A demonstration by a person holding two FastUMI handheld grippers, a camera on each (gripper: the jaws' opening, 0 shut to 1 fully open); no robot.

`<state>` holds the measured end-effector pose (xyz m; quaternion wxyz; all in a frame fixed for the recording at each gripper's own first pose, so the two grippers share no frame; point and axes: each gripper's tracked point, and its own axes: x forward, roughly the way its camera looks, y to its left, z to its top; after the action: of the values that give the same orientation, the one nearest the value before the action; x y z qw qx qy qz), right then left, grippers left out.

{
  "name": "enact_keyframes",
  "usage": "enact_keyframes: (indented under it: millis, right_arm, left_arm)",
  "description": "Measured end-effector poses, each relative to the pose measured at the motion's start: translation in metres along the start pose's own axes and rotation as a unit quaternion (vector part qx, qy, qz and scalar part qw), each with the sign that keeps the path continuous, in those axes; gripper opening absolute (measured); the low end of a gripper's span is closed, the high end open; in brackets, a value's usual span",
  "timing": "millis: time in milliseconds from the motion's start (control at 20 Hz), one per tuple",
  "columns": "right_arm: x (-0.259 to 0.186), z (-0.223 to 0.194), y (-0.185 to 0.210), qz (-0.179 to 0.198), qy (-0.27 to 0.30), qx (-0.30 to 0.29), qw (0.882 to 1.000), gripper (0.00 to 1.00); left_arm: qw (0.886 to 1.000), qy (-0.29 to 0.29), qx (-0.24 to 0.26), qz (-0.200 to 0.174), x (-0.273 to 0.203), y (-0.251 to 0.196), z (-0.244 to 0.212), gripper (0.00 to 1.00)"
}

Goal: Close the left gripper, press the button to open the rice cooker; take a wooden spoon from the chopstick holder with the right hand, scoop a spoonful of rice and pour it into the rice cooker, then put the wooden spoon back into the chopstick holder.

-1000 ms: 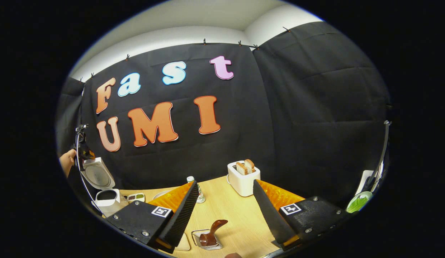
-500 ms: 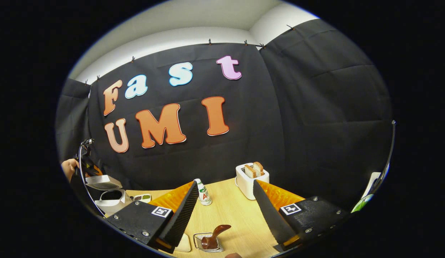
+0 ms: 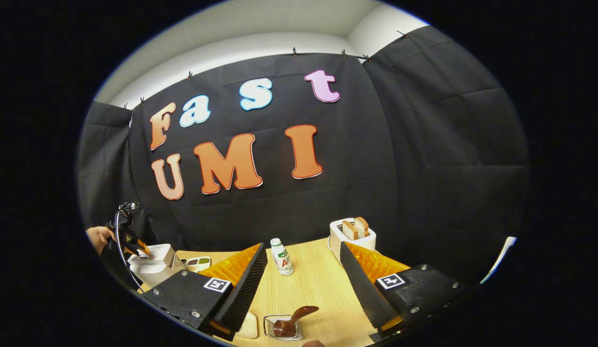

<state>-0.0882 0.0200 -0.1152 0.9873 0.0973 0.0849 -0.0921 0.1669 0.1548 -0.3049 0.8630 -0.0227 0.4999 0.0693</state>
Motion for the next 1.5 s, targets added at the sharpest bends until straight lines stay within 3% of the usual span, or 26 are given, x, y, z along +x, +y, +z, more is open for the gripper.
enact_keyframes:
  millis: [100, 600, 800, 1050, 1150, 1300, 1500]
  right_arm:
    - [0.004, -0.001, -0.001, 0.001, 0.000, -0.005, 1.000, 0.95]
    - [0.015, -0.007, 0.023, 0.048, 0.010, -0.008, 0.999, 0.95]
    - [0.014, -0.003, 0.020, 0.051, 0.009, -0.009, 0.999, 0.95]
    - [0.019, 0.013, 0.020, 0.050, -0.001, -0.010, 0.999, 0.95]
    - [0.022, 0.026, 0.022, 0.046, -0.018, -0.020, 0.999, 0.94]
    - [0.025, 0.051, 0.028, 0.038, -0.045, -0.034, 0.998, 0.95]
    - [0.027, 0.083, 0.051, 0.050, -0.079, -0.047, 0.995, 0.94]
  left_arm:
    - [0.999, -0.037, 0.002, 0.007, -0.001, 0.000, -0.004, 1.00]
    - [0.998, -0.052, -0.009, 0.015, -0.003, -0.002, -0.011, 1.00]
    - [0.997, -0.076, -0.028, -0.021, -0.015, -0.015, -0.008, 0.98]
    - [0.989, -0.146, -0.008, -0.020, -0.046, -0.004, 0.016, 0.98]
    - [0.983, -0.181, 0.000, -0.031, -0.071, -0.007, 0.025, 0.95]
    - [0.964, -0.260, 0.019, -0.047, -0.122, -0.013, 0.043, 0.98]
    - [0.927, -0.364, 0.055, -0.074, -0.203, -0.032, 0.064, 0.97]
